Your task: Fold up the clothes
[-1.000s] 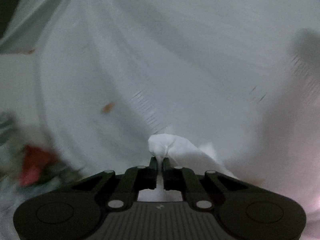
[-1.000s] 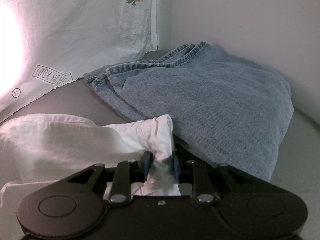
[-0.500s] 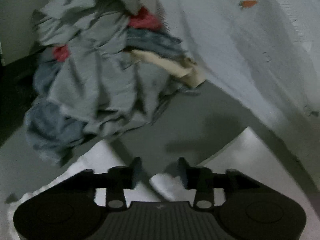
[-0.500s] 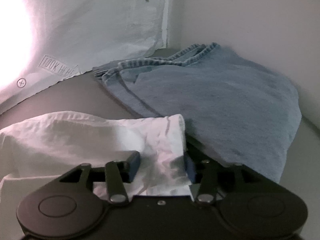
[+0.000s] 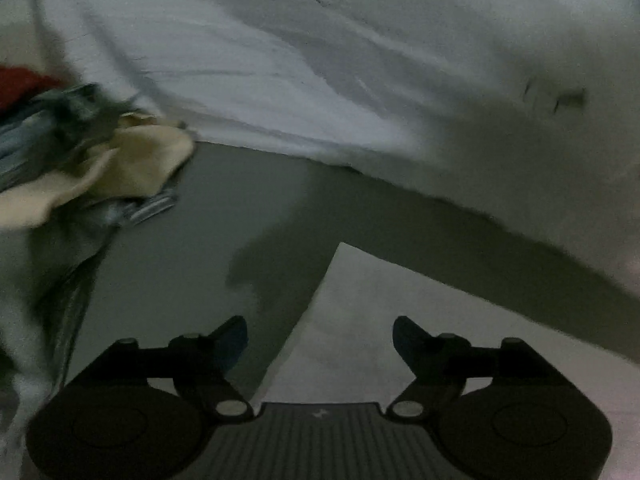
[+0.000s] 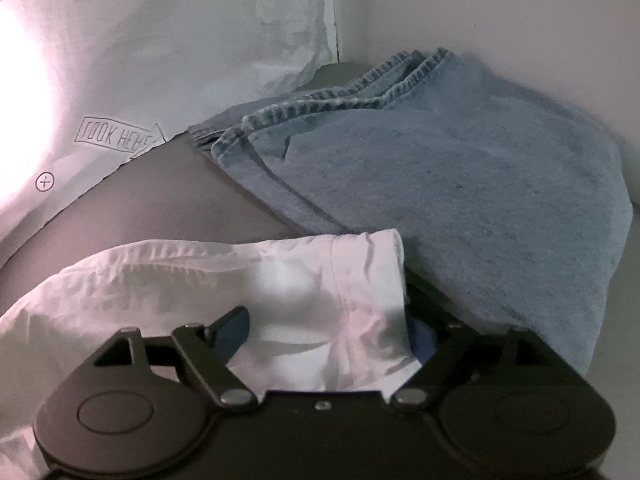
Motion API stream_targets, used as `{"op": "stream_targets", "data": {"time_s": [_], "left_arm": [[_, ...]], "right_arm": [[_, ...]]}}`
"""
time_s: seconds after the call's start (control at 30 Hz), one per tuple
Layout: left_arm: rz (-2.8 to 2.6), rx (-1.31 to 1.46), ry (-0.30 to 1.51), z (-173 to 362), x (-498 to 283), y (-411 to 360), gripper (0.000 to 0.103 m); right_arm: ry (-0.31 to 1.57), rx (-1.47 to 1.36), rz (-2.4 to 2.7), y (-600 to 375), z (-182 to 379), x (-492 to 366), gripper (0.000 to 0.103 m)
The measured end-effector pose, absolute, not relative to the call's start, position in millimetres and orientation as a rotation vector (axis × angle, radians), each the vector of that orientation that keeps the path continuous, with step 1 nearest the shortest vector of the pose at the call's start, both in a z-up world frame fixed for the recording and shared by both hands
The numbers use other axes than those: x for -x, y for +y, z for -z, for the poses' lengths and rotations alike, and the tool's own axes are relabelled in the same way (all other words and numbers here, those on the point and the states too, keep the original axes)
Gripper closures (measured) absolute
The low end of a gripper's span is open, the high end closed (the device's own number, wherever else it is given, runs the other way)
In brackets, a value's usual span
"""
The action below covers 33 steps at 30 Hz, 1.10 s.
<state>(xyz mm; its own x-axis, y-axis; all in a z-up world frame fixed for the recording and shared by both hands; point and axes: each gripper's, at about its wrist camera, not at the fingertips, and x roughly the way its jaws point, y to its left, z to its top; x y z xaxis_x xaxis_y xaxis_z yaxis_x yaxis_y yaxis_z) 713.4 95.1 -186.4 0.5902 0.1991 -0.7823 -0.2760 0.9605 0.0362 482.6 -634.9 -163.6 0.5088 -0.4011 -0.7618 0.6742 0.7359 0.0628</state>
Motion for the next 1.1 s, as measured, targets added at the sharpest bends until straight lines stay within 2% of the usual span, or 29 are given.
{"op": "stream_targets", "data": {"time_s": [0.03, 0.07, 0.1, 0.13, 0.17, 0.2, 0.23, 0.33, 0.43, 0.57, 0.67, 0.73, 0.77, 0.83, 0.87, 0.9, 0.93, 1.0, 1.1], "left_arm": [[-0.277, 0.081, 0.908, 194, -721, 95, 0.023], [-0.27, 0.091, 0.893, 196, -723, 94, 0.029], [-0.26, 0.109, 0.87, 196, -723, 94, 0.045], [-0.257, 0.079, 0.853, 196, -722, 89, 0.068], [-0.259, 0.023, 0.839, 196, -720, 80, 0.081], [-0.26, -0.033, 0.824, 195, -719, 72, 0.089], [-0.26, -0.096, 0.814, 196, -717, 64, 0.094], [-0.255, -0.195, 0.803, 191, -720, 55, 0.096], [-0.281, -0.146, 0.729, 161, -731, 66, 0.098], [-0.323, -0.12, 0.603, 117, -760, 69, 0.098], [-0.36, -0.159, 0.614, 124, -786, 63, 0.097], [-0.384, -0.185, 0.621, 128, -803, 58, 0.091], [-0.396, -0.198, 0.624, 130, -811, 56, 0.091], [-0.421, -0.225, 0.631, 134, -828, 52, 0.09], [-0.433, -0.238, 0.635, 136, -837, 50, 0.087], [-0.445, -0.251, 0.638, 138, -845, 48, 0.079], [-0.441, -0.218, 0.636, 135, -842, 49, 0.067], [-0.406, -0.108, 0.625, 124, -813, 56, 0.052], [-0.347, -0.031, 0.633, 116, -755, 57, 0.042]], "right_arm": [[0.808, -0.364, 0.672, -634, 164, -484, 0.022], [0.812, -0.35, 0.678, -632, 164, -486, 0.026], [0.817, -0.332, 0.683, -630, 164, -486, 0.039], [0.814, -0.327, 0.664, -628, 163, -486, 0.052], [0.814, -0.328, 0.656, -628, 161, -485, 0.072], [0.816, -0.328, 0.652, -627, 159, -484, 0.093], [0.818, -0.328, 0.648, -627, 157, -483, 0.093], [0.772, -0.38, 0.645, -629, 144, -479, 0.094], [0.694, -0.454, 0.644, -637, 123, -469, 0.095], [0.648, -0.508, 0.621, -639, 108, -464, 0.095], [0.638, -0.518, 0.608, -637, 113, -470, 0.095], [0.658, -0.53, 0.627, -635, 122, -479, 0.094], [0.685, -0.517, 0.647, -634, 126, -485, 0.092], [0.748, -0.477, 0.693, -633, 135, -497, 0.078], [0.767, -0.454, 0.703, -633, 136, -501, 0.068], [0.776, -0.419, 0.705, -631, 135, -503, 0.059], [0.775, -0.377, 0.705, -627, 133, -503, 0.056], [0.768, -0.291, 0.704, -620, 127, -500, 0.046], [0.778, -0.268, 0.668, -616, 125, -491, 0.031]]}}
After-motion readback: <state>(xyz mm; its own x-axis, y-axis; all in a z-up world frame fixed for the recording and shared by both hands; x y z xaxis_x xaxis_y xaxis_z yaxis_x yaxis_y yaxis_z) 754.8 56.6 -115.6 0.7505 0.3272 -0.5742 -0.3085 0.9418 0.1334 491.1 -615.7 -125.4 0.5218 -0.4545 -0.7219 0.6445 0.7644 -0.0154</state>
